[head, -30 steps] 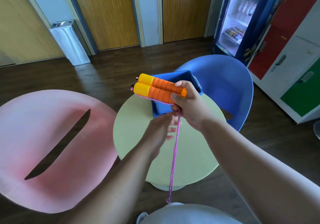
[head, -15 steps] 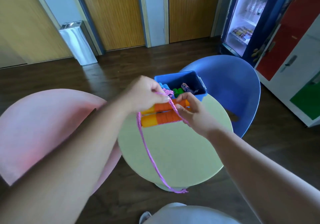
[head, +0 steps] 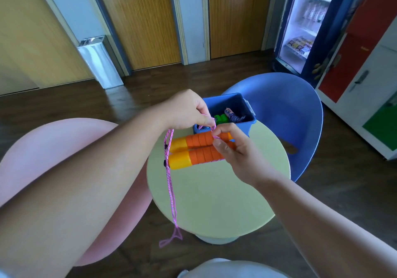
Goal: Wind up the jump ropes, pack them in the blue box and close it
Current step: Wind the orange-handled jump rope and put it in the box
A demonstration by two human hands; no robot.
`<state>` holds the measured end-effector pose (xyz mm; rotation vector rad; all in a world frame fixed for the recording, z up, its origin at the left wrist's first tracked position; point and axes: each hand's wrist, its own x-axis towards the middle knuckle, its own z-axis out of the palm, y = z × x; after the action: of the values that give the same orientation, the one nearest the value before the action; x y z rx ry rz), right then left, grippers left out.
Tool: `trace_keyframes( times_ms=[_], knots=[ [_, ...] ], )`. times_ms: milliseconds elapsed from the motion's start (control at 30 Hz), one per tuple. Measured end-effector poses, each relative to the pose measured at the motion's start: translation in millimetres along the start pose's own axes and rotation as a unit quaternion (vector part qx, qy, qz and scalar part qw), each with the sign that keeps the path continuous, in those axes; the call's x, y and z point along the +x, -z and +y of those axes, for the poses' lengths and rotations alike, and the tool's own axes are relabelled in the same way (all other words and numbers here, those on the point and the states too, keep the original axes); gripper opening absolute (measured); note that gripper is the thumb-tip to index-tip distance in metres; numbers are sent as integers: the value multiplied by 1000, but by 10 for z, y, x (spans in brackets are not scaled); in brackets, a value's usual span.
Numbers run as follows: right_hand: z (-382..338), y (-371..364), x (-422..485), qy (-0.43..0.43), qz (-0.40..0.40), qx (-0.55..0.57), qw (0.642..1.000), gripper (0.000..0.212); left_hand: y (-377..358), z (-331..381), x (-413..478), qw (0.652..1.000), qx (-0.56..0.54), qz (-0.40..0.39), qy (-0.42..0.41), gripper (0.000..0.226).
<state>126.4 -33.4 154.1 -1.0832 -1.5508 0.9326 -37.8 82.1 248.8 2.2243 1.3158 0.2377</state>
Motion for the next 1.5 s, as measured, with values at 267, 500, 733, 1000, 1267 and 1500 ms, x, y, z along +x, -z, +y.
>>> trace_keyframes(
  times_ms=[267, 500, 733, 1000, 1267, 1500],
  knots=[
    [5, 103, 67, -69, 6, -27, 997, 23, 57, 12, 31, 999, -21, -18, 18, 18],
    [-74, 322, 142, -117, 29, -20, 992, 20, 275, 45, -60, 998, 5, -53, 33, 15],
    [-208, 269, 11, -120, -43, 120, 985, 18, 321, 5, -54, 999, -20, 12, -45, 14],
    [-383, 129, 331, -59, 66, 253, 963, 15, -716, -564, -189, 966, -241, -50, 82, 35],
    [-54, 112, 542, -33, 89, 12, 995, 16, -336, 211, -421, 955, -298, 3, -7, 30],
    [-297, 12, 251, -37, 5, 75, 996, 17, 396, 229, -196, 996, -37, 83, -3, 29]
  ],
)
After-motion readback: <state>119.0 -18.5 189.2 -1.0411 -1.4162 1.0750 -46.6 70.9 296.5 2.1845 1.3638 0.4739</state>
